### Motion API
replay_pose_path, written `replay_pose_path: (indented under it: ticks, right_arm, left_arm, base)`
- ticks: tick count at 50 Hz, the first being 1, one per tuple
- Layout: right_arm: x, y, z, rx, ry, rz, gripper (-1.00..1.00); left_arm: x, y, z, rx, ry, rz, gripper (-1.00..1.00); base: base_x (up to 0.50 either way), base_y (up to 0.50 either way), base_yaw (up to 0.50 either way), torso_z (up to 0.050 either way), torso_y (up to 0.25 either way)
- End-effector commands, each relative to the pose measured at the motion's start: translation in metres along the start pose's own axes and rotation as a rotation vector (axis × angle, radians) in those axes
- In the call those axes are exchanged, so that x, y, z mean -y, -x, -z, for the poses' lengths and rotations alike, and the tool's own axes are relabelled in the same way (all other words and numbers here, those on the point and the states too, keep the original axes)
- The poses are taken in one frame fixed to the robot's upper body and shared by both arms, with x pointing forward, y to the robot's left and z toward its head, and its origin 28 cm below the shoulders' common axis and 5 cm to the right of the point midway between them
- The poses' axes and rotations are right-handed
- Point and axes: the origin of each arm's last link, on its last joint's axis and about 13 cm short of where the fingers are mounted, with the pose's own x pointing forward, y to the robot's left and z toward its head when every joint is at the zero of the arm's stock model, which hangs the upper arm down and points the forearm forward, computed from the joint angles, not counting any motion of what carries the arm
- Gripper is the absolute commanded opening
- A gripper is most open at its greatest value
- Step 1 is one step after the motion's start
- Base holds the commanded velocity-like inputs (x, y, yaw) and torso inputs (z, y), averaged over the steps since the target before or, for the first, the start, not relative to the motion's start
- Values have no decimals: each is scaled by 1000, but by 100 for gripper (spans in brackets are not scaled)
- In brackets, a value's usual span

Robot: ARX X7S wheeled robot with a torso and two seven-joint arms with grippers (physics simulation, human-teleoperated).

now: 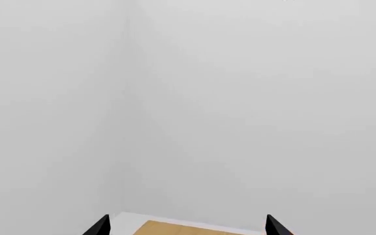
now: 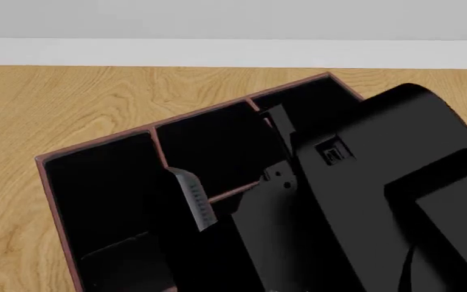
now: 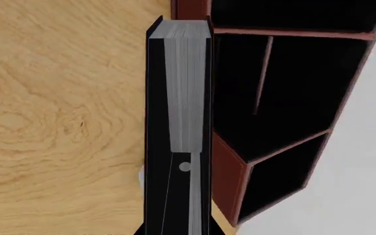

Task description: Pick up the book and place it in the front compartment of the caddy.

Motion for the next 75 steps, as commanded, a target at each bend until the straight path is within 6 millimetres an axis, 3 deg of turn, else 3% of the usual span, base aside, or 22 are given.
replay_pose_path:
  ticks: [1, 21, 40, 60, 75]
  right_arm:
    - [13, 40, 6, -43, 48, 200, -100]
    - [45, 58, 25, -166, 111, 339, -100]
    - [77, 46, 40, -143, 148, 451, -100]
    - [109, 1, 45, -25, 149, 489, -100]
    - [113, -41, 44, 25, 139, 434, -100]
  left_arm:
    - [3, -1, -5, 41, 5, 46, 100]
    - [2, 0, -6, 45, 7, 42, 100]
    - [2, 0, -6, 43, 6, 44, 100]
    - [2, 0, -5, 38, 1, 40, 100]
    - [1, 1, -5, 37, -3, 35, 100]
  base:
    - [0, 0, 0, 0, 0]
    - [0, 0, 0, 0, 1]
    - [0, 0, 0, 0, 1]
    - [0, 0, 0, 1, 1]
    - [0, 0, 0, 0, 1]
